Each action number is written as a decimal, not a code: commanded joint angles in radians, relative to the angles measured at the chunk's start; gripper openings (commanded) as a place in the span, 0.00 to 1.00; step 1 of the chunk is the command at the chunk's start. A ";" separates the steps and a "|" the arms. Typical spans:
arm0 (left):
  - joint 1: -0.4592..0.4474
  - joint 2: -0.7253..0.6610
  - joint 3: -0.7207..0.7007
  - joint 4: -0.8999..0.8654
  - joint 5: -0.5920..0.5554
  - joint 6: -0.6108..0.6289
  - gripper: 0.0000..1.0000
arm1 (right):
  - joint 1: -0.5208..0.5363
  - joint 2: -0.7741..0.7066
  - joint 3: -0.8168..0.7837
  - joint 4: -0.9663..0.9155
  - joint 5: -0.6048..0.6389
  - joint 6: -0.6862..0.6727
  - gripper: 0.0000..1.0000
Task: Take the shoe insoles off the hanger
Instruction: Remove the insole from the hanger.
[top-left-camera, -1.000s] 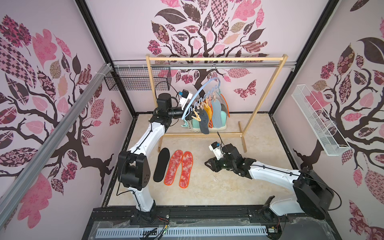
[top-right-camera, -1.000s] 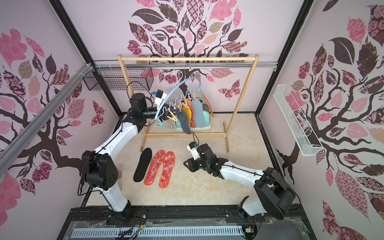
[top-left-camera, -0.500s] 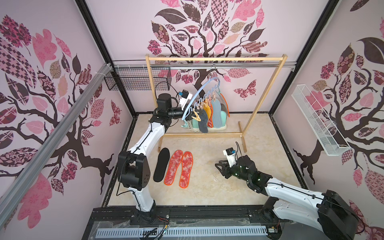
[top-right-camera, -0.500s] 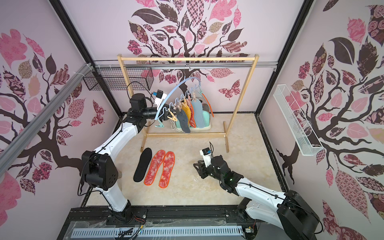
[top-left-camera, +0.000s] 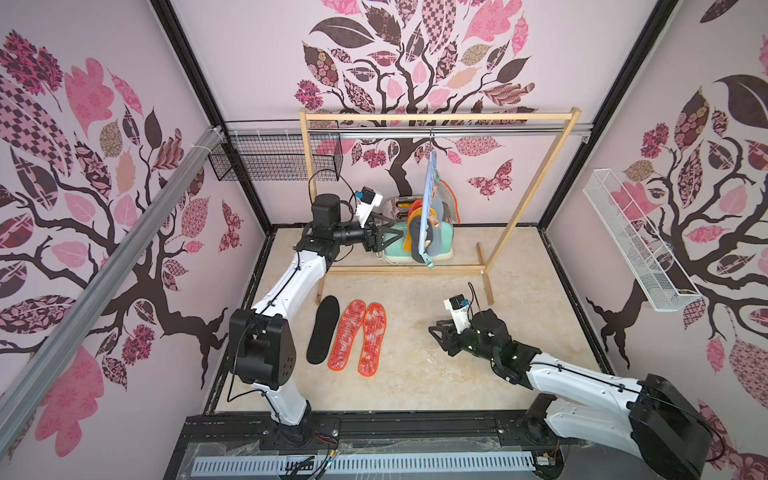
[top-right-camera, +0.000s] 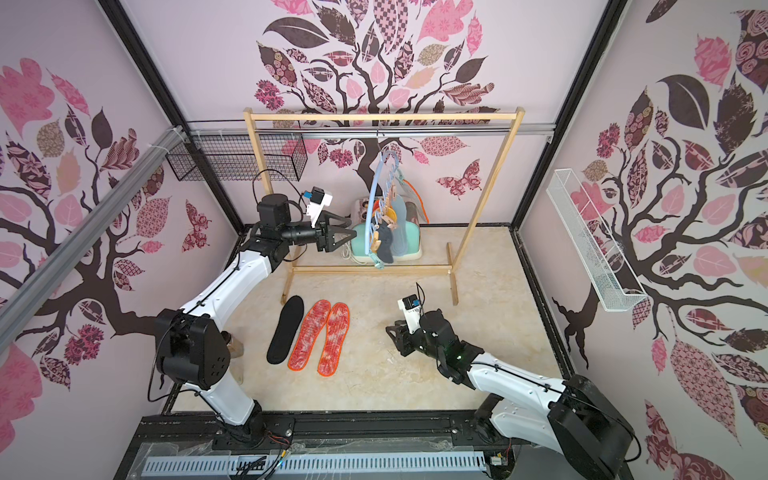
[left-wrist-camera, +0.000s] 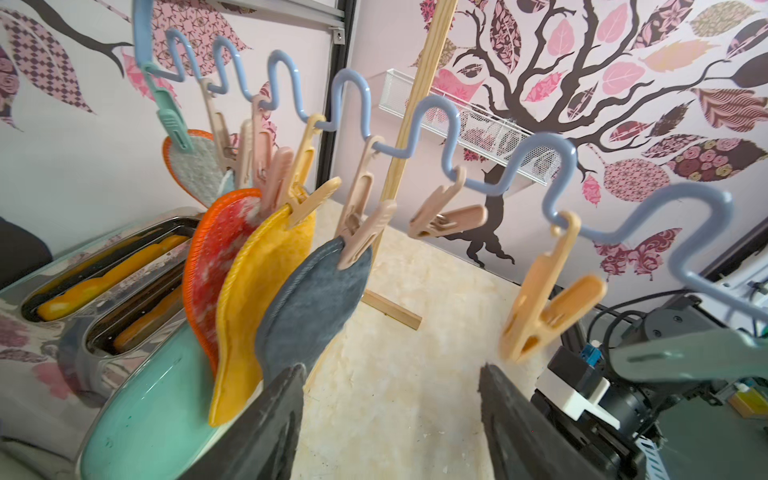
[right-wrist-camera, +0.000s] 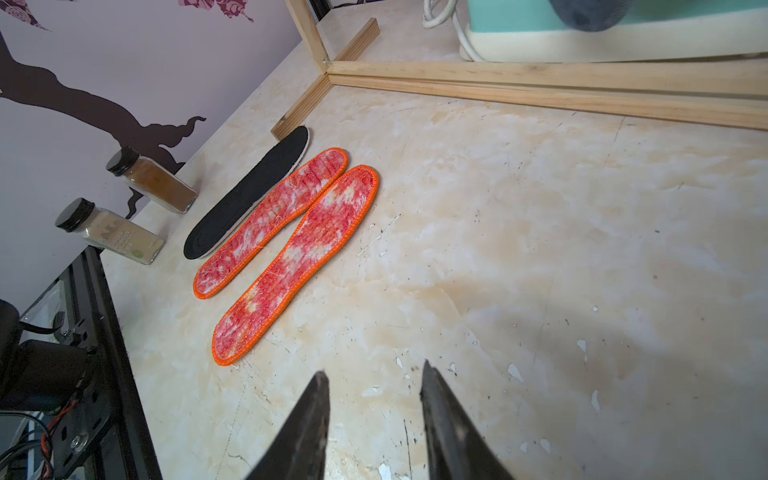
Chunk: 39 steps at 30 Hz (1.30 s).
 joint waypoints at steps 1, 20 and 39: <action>0.004 -0.064 -0.045 -0.047 -0.086 0.041 0.72 | 0.005 0.009 0.038 0.008 0.008 -0.002 0.39; 0.011 -0.423 -0.386 -0.346 -0.608 -0.022 0.72 | 0.004 -0.015 0.032 0.005 -0.002 0.019 0.39; 0.011 -0.954 -0.725 -0.462 -0.714 -0.107 0.72 | 0.004 -0.028 0.026 0.000 0.009 0.009 0.40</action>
